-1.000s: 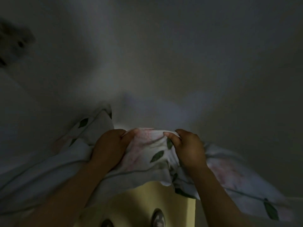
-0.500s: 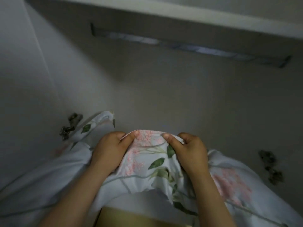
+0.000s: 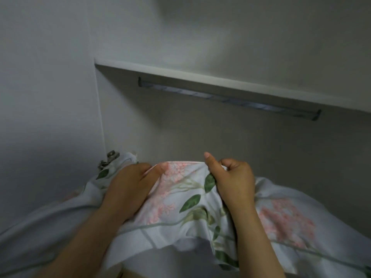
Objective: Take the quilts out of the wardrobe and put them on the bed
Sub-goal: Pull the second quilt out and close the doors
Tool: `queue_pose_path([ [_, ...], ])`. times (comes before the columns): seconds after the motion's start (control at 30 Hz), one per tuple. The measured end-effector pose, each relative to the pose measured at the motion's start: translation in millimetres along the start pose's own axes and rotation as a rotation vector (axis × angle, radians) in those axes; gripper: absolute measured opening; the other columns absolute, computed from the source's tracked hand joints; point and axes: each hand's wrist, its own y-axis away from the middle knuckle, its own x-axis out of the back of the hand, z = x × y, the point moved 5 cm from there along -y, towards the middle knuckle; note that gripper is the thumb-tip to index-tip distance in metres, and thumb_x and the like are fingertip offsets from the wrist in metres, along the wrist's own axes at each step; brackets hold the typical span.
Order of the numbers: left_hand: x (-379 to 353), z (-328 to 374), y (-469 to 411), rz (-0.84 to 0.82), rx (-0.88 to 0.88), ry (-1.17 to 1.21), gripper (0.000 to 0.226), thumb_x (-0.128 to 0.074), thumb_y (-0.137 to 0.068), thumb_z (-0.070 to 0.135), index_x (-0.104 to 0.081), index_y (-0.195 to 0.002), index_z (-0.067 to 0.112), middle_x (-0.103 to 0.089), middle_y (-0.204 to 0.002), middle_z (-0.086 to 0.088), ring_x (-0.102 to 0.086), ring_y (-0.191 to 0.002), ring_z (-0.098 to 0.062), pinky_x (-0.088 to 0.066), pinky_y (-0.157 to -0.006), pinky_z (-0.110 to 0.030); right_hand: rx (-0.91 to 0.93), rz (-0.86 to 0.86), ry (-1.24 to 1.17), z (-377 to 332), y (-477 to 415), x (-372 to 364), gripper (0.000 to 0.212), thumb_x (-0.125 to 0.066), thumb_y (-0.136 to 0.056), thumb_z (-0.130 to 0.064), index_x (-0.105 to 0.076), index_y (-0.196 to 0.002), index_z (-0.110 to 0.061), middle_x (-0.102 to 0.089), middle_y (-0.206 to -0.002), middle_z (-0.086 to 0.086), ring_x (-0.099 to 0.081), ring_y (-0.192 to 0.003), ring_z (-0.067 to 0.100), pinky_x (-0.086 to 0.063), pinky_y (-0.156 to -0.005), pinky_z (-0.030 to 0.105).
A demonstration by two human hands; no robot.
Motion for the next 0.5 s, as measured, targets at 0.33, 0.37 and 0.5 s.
queue_pose_path([
  [0.33, 89.5, -18.2, 9.9, 0.211, 0.033, 0.021, 0.056, -0.049, -0.082, 0.054, -0.054, -0.055, 0.006, -0.052, -0.048, -0.006, -0.051, -0.052, -0.024, -0.04, -0.055, -0.036, 0.132, -0.101, -0.087, -62.2, 12.8, -30.7, 0.06, -0.061, -0.073, -0.059, -0.035, -0.046, -0.011, -0.025, -0.045, 0.007, -0.031, -0.042, 0.012, -0.041, -0.049, 0.037],
  [0.37, 100.2, -20.9, 11.8, 0.26, 0.032, 0.03, 0.052, -0.051, -0.081, 0.052, -0.057, -0.057, 0.006, -0.052, -0.049, -0.005, -0.05, -0.051, -0.022, -0.04, -0.055, -0.035, 0.153, -0.126, -0.096, -69.6, 14.6, -36.7, 0.059, -0.062, -0.074, -0.057, -0.034, -0.045, -0.013, -0.024, -0.044, 0.004, -0.031, -0.041, 0.011, -0.04, -0.049, 0.037],
  [0.5, 136.0, -35.6, 24.1, 0.374, 0.073, 0.037, 0.032, -0.061, -0.084, 0.028, -0.054, -0.056, 0.015, -0.05, -0.046, 0.003, -0.045, -0.046, -0.008, -0.035, -0.05, -0.029, 0.222, -0.253, -0.142, -100.2, 24.1, -61.3, 0.061, -0.063, -0.073, -0.056, -0.035, -0.048, -0.007, -0.028, -0.045, 0.011, -0.032, -0.042, 0.011, -0.041, -0.05, 0.038],
])
